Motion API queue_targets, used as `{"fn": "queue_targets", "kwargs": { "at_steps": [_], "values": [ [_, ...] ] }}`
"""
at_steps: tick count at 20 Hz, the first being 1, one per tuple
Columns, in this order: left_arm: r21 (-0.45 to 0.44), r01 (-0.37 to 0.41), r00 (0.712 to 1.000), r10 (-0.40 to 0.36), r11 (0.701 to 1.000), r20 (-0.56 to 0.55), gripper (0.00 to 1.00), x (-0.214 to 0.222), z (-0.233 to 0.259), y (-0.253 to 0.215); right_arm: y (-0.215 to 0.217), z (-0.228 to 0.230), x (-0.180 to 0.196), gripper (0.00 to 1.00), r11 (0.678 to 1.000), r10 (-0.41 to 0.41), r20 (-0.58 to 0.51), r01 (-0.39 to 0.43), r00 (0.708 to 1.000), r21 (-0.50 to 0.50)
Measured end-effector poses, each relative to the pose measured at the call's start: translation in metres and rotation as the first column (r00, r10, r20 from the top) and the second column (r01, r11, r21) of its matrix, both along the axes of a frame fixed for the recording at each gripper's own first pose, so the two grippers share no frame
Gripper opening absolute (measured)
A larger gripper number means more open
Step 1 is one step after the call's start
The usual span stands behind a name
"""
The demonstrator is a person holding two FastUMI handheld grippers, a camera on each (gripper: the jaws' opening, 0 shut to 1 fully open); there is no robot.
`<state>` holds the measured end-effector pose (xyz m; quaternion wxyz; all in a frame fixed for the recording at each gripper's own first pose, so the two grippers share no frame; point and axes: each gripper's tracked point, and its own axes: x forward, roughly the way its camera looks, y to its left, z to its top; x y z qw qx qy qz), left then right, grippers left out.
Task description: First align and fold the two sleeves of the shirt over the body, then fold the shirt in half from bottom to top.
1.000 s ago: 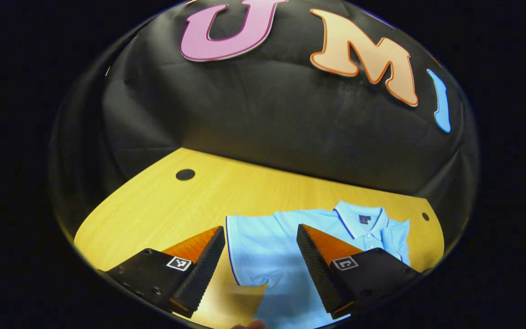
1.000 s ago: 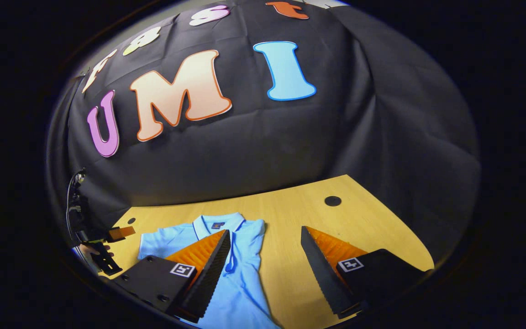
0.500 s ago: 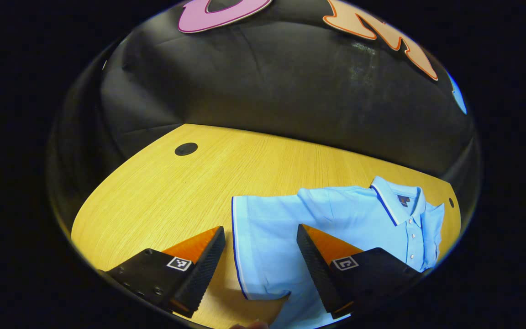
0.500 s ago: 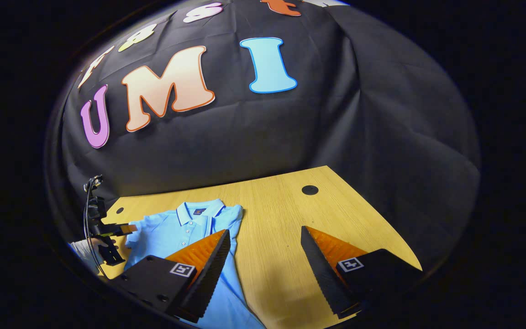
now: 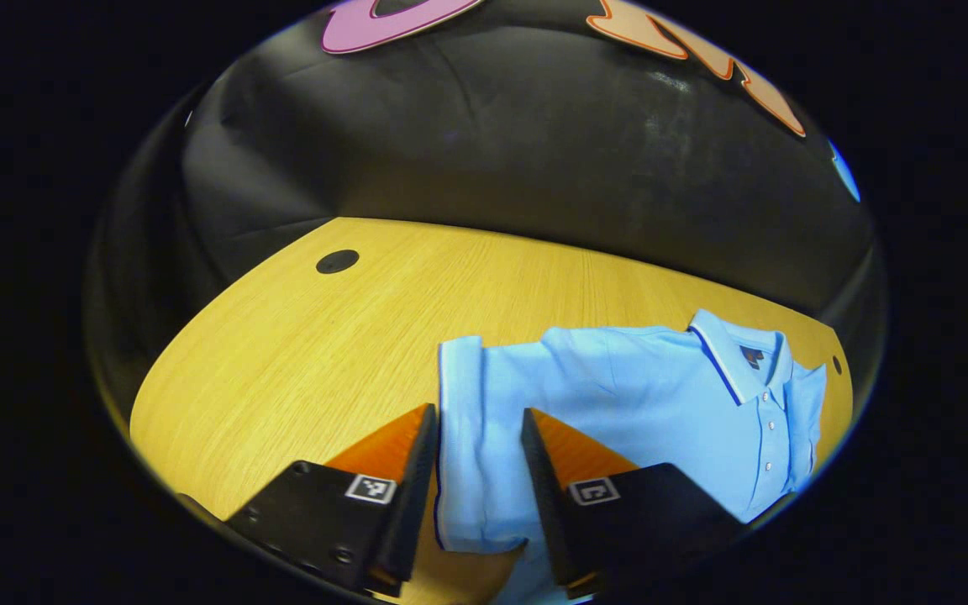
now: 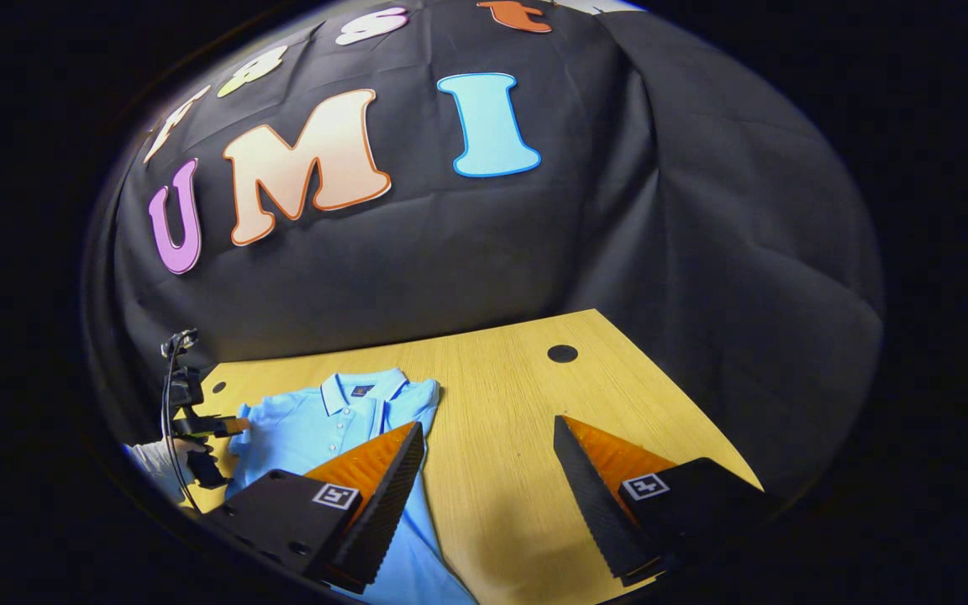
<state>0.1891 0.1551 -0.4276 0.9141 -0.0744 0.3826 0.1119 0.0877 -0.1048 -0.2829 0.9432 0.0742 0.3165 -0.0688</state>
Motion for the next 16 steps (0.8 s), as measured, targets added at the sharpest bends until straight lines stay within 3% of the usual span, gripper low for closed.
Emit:
{"fn": "queue_targets", "kwargs": {
  "at_steps": [3, 7, 11, 16],
  "values": [
    [-0.035, -0.011, 1.000, 0.011, 0.999, 0.022, 0.00, 0.003, 0.002, -0.007, -0.006, -0.001, -0.003, 0.97, 1.000, -0.014, 0.000, 0.014, 1.000, 0.012],
    [0.005, -0.009, 0.999, 0.008, 1.000, 0.036, 0.00, 0.007, 0.017, -0.012, -0.012, 0.009, -0.006, 0.97, 0.999, -0.028, 0.024, 0.027, 0.999, 0.026],
    [-0.009, 0.117, 0.985, -0.115, 0.993, 0.128, 0.00, 0.027, 0.061, -0.066, -0.009, 0.013, -0.012, 0.97, 1.000, -0.002, 0.028, 0.001, 1.000, 0.022],
    [-0.019, 0.233, 0.963, -0.228, 0.972, 0.146, 0.00, 0.034, 0.079, -0.134, 0.000, 0.017, -0.020, 0.97, 0.999, 0.033, 0.040, -0.034, 0.999, 0.024]
  ]
}}
